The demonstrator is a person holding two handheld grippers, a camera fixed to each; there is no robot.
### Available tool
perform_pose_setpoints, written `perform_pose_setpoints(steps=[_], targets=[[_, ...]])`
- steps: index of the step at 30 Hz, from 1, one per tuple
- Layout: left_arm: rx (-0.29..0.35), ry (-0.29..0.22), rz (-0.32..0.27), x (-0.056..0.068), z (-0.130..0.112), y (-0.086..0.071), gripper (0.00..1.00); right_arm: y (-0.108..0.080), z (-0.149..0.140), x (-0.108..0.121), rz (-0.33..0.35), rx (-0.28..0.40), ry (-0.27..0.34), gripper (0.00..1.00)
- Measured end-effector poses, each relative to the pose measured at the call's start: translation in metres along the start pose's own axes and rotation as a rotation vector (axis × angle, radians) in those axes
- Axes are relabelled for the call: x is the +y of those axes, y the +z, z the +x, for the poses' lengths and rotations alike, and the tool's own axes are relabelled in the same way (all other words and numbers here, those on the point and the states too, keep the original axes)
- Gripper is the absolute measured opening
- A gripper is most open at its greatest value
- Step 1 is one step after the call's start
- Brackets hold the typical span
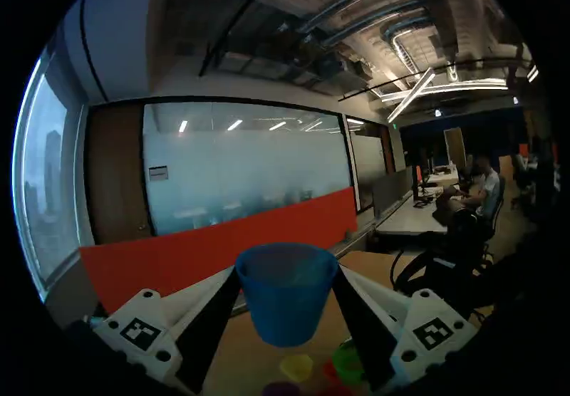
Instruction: Pour water
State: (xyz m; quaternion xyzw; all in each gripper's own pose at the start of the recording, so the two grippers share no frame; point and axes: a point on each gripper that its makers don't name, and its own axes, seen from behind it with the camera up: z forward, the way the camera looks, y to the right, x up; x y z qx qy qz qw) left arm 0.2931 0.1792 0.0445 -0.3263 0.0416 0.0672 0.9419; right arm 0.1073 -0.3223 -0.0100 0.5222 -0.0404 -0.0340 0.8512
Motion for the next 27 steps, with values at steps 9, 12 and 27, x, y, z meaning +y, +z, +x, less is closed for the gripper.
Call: perform_pose_setpoints(steps=[9, 12, 27], targets=[[-0.01, -0.017, 0.025, -0.01, -0.007, 0.002, 0.87, 0.0, -0.002, 0.002, 0.0, 0.002, 0.007, 0.91], [-0.01, -0.021, 0.029, -0.012, -0.009, 0.001, 0.87, 0.0, -0.001, 0.003, -0.003, 0.003, 0.007, 0.91], [-0.026, -0.067, 0.05, -0.023, -0.031, -0.009, 0.87, -0.017, 0.004, 0.015, -0.04, 0.005, 0.012, 0.91]])
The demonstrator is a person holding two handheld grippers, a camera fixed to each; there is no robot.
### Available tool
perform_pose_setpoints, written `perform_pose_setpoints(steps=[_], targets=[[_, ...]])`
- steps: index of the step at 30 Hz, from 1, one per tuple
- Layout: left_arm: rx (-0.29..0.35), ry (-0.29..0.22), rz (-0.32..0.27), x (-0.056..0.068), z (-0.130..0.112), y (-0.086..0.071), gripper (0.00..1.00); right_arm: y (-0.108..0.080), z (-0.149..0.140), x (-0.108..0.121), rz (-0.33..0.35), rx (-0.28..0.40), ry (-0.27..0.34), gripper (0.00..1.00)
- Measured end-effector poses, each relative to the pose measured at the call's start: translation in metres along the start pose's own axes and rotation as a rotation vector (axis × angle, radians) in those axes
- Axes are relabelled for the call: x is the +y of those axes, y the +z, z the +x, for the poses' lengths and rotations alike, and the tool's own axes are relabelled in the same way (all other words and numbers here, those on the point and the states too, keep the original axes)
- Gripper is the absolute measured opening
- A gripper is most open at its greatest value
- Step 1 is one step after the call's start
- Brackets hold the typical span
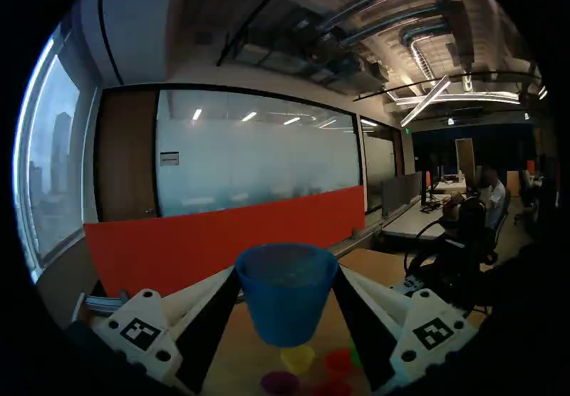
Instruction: Pour water
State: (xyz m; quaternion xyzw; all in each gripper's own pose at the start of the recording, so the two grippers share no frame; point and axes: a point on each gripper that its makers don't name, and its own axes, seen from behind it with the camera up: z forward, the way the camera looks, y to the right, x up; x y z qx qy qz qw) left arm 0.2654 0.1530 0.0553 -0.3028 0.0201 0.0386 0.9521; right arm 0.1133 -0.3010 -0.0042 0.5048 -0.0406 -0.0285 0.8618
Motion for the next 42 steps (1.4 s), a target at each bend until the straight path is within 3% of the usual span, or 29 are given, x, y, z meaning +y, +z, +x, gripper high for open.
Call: perform_pose_setpoints(steps=[12, 30, 42], targets=[[-0.024, -0.007, 0.022, -0.007, -0.03, -0.012, 0.87, -0.027, 0.005, 0.017, -0.06, -0.006, -0.003, 0.91], [-0.05, -0.03, 0.041, -0.013, -0.055, -0.029, 0.87, -0.061, 0.019, 0.035, -0.125, -0.001, -0.001, 0.91], [-0.077, -0.028, 0.035, -0.011, -0.069, -0.037, 0.87, -0.069, 0.023, 0.036, -0.137, -0.004, 0.004, 0.91]])
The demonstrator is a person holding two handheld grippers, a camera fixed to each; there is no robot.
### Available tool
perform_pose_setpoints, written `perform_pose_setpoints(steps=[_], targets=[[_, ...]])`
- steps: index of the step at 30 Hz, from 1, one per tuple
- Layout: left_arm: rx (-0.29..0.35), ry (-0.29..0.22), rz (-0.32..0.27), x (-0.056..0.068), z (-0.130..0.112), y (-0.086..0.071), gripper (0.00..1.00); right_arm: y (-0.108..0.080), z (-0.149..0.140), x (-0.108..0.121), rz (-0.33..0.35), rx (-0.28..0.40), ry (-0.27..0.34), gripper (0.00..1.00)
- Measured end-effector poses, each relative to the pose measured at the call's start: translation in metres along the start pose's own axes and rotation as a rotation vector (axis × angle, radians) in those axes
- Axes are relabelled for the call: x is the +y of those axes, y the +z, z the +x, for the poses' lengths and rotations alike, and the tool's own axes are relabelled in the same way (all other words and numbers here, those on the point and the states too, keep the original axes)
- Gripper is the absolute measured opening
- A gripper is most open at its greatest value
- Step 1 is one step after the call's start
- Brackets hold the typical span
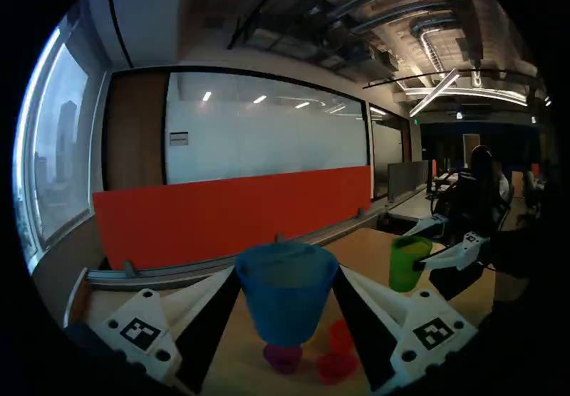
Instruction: Pour water
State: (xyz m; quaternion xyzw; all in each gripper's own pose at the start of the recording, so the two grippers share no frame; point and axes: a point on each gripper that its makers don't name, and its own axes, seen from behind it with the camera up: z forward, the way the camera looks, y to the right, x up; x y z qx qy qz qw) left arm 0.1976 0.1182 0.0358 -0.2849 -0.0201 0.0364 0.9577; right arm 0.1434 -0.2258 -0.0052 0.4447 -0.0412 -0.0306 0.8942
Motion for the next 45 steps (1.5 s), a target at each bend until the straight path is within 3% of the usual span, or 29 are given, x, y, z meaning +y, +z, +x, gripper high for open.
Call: perform_pose_setpoints(steps=[23, 45], targets=[[-0.188, 0.017, -0.032, 0.009, -0.086, -0.017, 0.88, -0.016, -0.029, -0.012, 0.036, -0.103, -0.01, 0.91], [-0.418, 0.085, -0.111, 0.024, -0.17, -0.026, 0.88, -0.022, -0.086, -0.009, 0.077, -0.292, -0.03, 0.92]])
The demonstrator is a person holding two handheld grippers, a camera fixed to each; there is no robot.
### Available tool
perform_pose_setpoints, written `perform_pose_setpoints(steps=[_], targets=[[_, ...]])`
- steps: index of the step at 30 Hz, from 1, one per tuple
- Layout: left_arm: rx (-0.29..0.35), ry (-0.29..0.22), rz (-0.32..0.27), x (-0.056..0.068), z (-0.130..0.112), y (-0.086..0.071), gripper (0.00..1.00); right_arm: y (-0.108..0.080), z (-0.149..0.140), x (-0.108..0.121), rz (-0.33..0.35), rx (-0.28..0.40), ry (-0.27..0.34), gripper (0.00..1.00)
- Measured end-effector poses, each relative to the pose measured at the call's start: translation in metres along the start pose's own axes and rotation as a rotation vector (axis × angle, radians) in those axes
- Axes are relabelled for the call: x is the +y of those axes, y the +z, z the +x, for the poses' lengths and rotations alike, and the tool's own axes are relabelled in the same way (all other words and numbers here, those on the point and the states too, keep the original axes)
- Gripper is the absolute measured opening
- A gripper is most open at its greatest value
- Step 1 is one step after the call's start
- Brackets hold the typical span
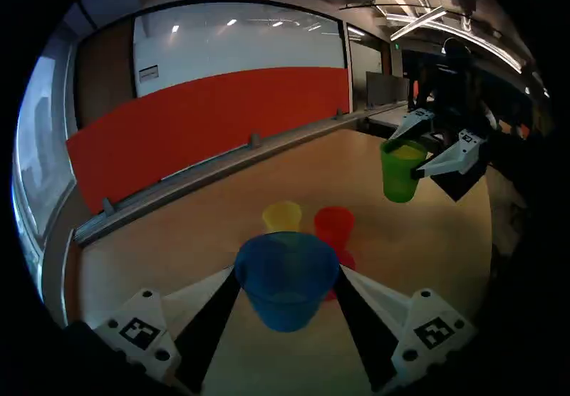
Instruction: Pour water
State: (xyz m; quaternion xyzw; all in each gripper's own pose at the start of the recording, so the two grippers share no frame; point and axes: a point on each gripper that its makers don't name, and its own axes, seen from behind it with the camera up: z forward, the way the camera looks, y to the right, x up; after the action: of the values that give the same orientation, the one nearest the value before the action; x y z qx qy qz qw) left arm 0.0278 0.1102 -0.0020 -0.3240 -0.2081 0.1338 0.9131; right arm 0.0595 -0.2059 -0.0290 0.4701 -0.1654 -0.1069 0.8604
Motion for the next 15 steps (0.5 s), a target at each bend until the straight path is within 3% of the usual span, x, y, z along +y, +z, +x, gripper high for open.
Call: perform_pose_setpoints(steps=[15], targets=[[-0.12, 0.01, -0.039, 0.008, -0.046, 0.013, 0.88, 0.017, -0.039, -0.008, 0.046, -0.118, -0.011, 0.92]])
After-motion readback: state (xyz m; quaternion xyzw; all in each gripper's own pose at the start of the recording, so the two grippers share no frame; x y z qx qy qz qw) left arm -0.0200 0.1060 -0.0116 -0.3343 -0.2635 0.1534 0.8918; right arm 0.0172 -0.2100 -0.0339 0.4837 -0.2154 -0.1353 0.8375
